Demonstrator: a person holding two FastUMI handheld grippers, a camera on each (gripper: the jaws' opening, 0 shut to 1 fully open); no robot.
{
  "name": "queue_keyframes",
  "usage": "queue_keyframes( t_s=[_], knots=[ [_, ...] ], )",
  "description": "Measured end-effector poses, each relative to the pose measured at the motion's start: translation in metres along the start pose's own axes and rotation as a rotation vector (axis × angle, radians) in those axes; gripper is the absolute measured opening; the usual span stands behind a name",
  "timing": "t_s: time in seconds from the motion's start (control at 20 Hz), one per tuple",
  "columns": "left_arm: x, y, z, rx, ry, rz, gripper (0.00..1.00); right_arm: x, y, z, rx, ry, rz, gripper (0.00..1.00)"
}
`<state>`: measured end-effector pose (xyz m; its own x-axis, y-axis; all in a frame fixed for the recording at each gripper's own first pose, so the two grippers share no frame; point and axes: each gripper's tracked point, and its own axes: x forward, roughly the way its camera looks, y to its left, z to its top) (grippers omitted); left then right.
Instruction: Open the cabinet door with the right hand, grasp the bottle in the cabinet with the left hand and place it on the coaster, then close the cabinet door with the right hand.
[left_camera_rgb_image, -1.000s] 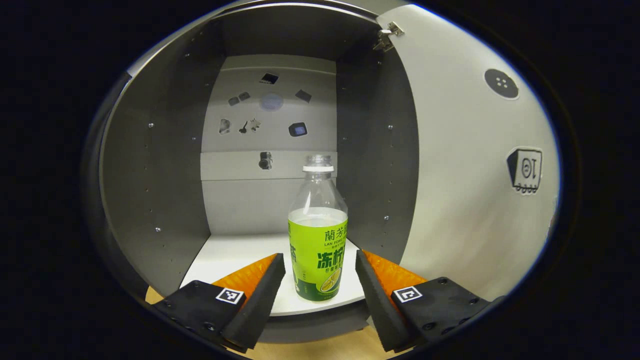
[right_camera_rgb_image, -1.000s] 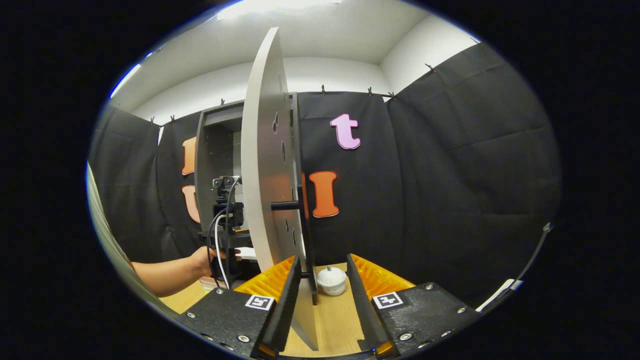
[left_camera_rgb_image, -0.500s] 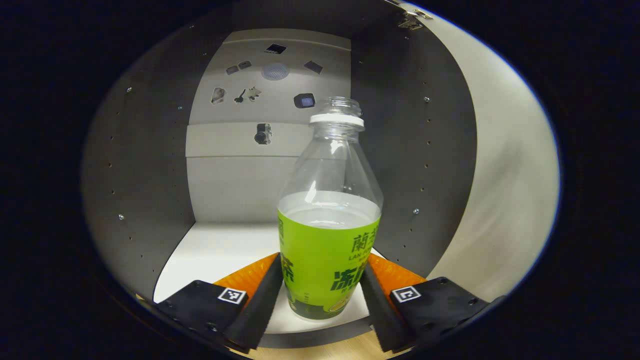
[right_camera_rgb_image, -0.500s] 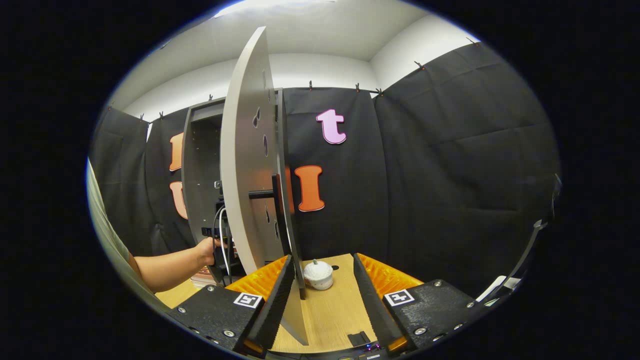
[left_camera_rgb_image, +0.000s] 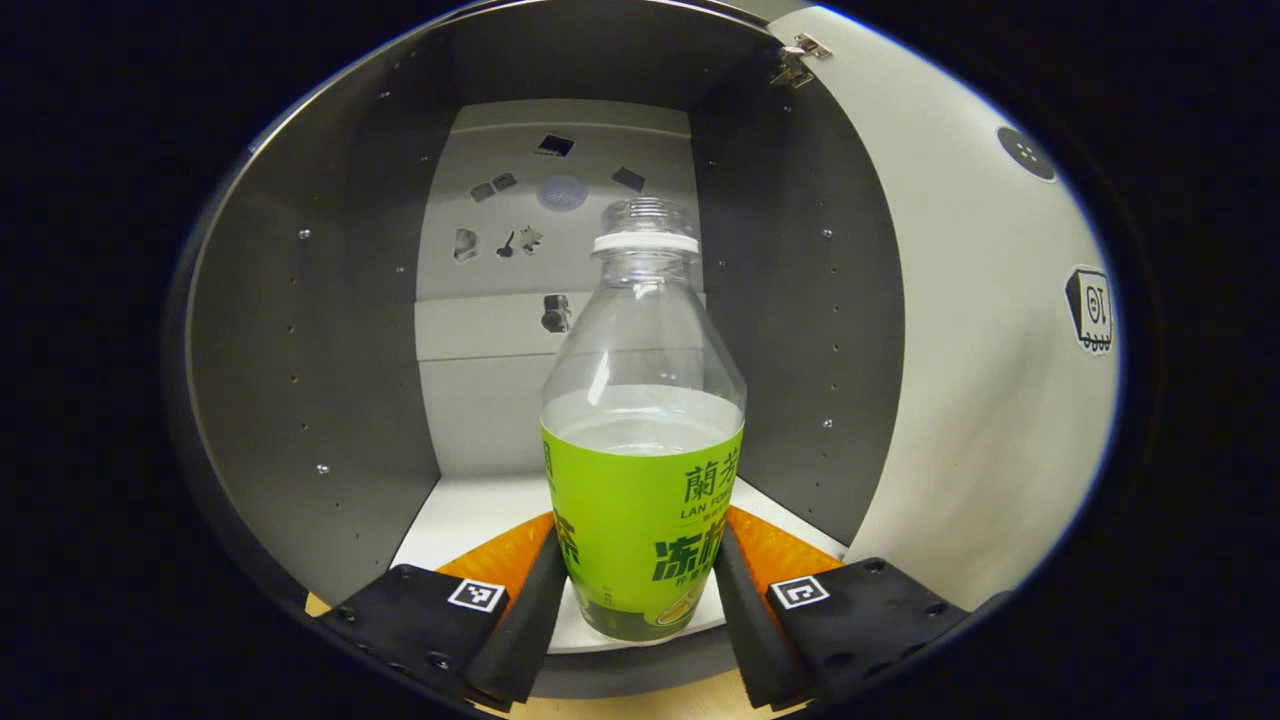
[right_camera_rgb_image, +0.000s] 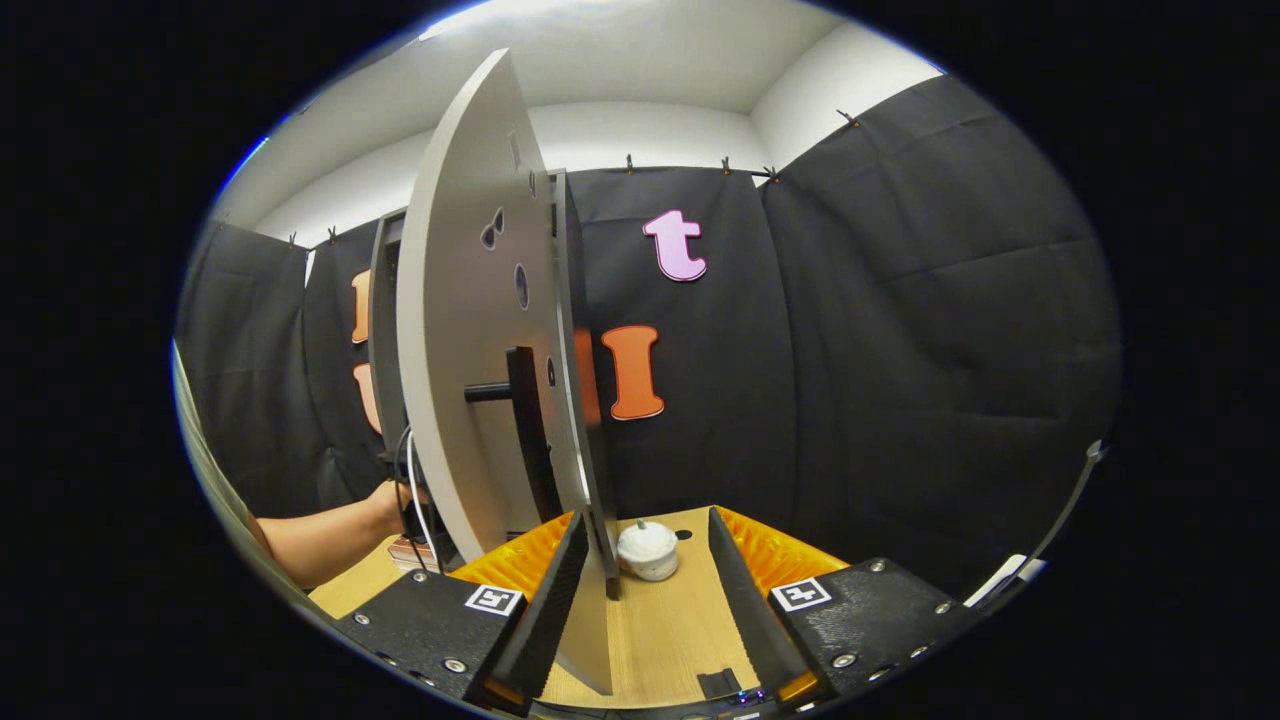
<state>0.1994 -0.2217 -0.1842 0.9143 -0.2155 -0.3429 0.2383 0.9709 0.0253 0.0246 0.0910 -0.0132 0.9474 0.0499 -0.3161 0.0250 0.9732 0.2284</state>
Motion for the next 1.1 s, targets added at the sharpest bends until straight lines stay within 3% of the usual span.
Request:
queue_keyframes(
  t_s=[0.35, 0.45, 0.5, 0.6, 0.9, 1.1],
  knots=[
    [-0.074, 0.021, -0.001, 0.012, -0.039, 0.088, 0.8, 0.01, -0.004, -0.003, 0.005, 0.012, 0.124, 0.76],
    [-0.1, 0.026, -0.001, 0.012, -0.054, 0.115, 0.8, 0.012, -0.006, -0.006, 0.008, 0.022, 0.151, 0.8],
    [-0.112, 0.031, -0.001, 0.014, -0.062, 0.132, 0.8, 0.017, -0.008, -0.007, 0.01, 0.03, 0.161, 0.76],
    [-0.136, 0.041, -0.005, 0.026, -0.069, 0.166, 0.81, 0.021, -0.008, -0.011, 0.022, 0.048, 0.171, 0.76],
    [-0.19, 0.074, -0.042, 0.028, -0.032, 0.201, 0.81, 0.022, 0.001, -0.007, 0.09, 0.034, 0.093, 0.76],
    [-0.228, 0.096, -0.071, 0.054, -0.031, 0.219, 0.81, 0.015, 0.001, -0.004, 0.055, 0.022, 0.0, 0.76]
  ],
)
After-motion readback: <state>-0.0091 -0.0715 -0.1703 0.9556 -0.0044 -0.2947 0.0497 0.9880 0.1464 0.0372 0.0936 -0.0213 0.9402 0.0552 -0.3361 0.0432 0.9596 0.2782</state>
